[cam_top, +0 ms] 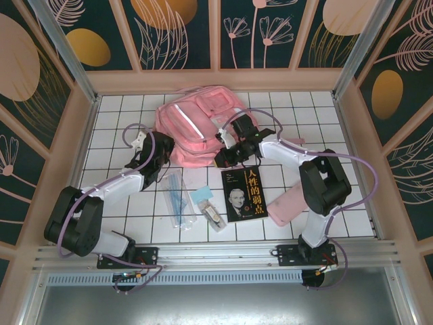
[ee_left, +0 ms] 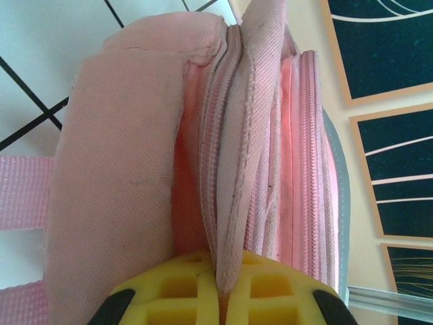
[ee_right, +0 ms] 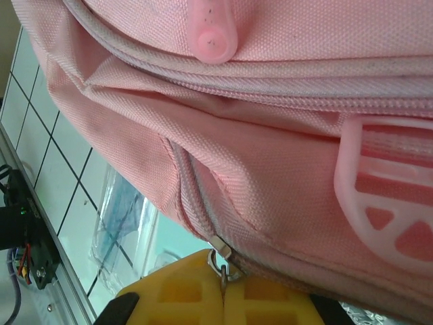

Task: Pack the student bag

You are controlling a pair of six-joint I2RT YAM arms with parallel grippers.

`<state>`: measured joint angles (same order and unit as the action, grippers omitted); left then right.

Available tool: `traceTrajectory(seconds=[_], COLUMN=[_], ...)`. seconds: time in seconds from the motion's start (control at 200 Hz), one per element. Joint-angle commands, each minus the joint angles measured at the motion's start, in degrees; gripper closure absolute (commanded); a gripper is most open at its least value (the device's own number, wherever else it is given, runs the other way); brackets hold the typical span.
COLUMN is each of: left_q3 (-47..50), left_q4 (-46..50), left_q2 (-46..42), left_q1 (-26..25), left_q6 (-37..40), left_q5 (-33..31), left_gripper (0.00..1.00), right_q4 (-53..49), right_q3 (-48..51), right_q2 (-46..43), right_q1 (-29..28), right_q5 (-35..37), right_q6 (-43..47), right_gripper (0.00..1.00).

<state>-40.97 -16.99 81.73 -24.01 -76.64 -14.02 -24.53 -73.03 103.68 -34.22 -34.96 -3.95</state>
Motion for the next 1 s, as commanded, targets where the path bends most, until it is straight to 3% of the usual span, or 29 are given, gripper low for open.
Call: traceTrajectory(seconds=[0.0, 0.075, 0.21, 0.33, 0.45, 0.545, 0.776, 0.926, 0.996], left_q3=[-2.8, -1.14, -0.74, -0.97, -3.6, -6.47, -9.83, -9.66, -9.65], left_q4=[-9.62, -13.32, -14.76, -15.99, -14.88, -14.52, -15.61, -14.57, -13.51], left_q2=[-0.95, 0.97, 3.64, 4.94, 5.83, 7.54, 11.45, 9.67, 8.45], left_q1=[-0.84, -1.77, -3.83, -4.37, -4.2, -3.63, -1.29, -1.3, -1.3], left_q6=[-1.29, -4.41, -5.22, -4.8, 1.03, 5.06, 5.26, 4.95, 4.85], left_q5=[2.11, 4.5, 5.51, 5.56, 1.28, -1.17, -0.09, 0.43, 0.91], left_gripper=[1.0, 1.0, 1.0, 1.0, 1.0, 1.0, 1.0, 1.0, 1.0], right_q4=[2.93, 10.76, 20.75, 5.03, 2.02, 3.78, 7.75, 10.55, 14.07], right_q3=[-4.77, -6.84, -7.66, -16.88, -13.01, -8.0, 1.45, 8.53, 12.57], right_q2=[1.78, 2.88, 3.93, 9.05, 8.52, 6.24, -1.36, -7.37, -10.2], right_q1=[-2.3, -2.93, -2.87, -5.77, -4.52, -2.89, -0.19, 2.55, 6.64], right_q5=[-5.82, -12.55, -12.22, -3.98, 1.99, 4.38, 6.66, 7.49, 7.25], right_q6=[-2.45, -9.33, -17.7, -8.28, -8.64, -11.55, -16.74, -19.74, -22.37], right_gripper=[1.0, 1.0, 1.0, 1.0, 0.98, 0.9, 0.42, 0.34, 0.31])
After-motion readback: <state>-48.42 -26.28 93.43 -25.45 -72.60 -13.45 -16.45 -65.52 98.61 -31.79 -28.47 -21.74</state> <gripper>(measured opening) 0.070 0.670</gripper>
